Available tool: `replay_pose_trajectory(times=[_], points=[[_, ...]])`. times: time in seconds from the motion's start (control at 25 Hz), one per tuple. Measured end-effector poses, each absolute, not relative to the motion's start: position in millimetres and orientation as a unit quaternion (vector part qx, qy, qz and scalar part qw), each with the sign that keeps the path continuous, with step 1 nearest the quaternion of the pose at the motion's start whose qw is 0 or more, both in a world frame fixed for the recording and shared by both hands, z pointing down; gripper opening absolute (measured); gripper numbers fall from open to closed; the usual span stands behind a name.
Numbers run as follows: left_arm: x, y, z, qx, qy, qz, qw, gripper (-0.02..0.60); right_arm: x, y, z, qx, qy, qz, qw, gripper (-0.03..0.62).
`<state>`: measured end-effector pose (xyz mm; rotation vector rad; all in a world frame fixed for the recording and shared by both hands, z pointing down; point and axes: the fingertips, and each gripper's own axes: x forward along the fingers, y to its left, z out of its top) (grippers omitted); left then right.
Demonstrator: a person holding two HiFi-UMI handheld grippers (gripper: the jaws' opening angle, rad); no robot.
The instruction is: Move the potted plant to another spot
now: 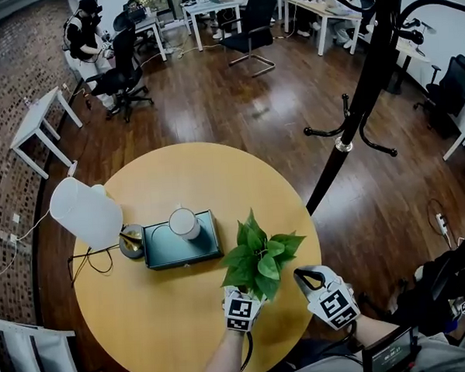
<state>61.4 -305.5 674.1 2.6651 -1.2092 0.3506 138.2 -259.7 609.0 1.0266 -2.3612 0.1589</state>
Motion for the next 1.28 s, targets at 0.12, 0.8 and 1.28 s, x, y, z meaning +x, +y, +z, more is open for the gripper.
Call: replay_pose_trajectory(times=[0.12,0.8,1.28], points=[[53.2,-297.5,668.4,0.897,-0.414,0.117,0.100,0.536,135.0,-258.8,603.4,0.387,-0.879,0.062,0.271,0.009],[36.5,-168.8,514.0,0.908,-0.407,0.029,0.101,0.003,123.3,-180.3,516.8,0.442,-0.874,0.084,0.185,0.009],[62.3,-77.8,491.9,0.880,-0.467,0.023,0.089,0.003,141.6,-95.7,499.9,0.393,-0.905,0.079,0.141,0.009]])
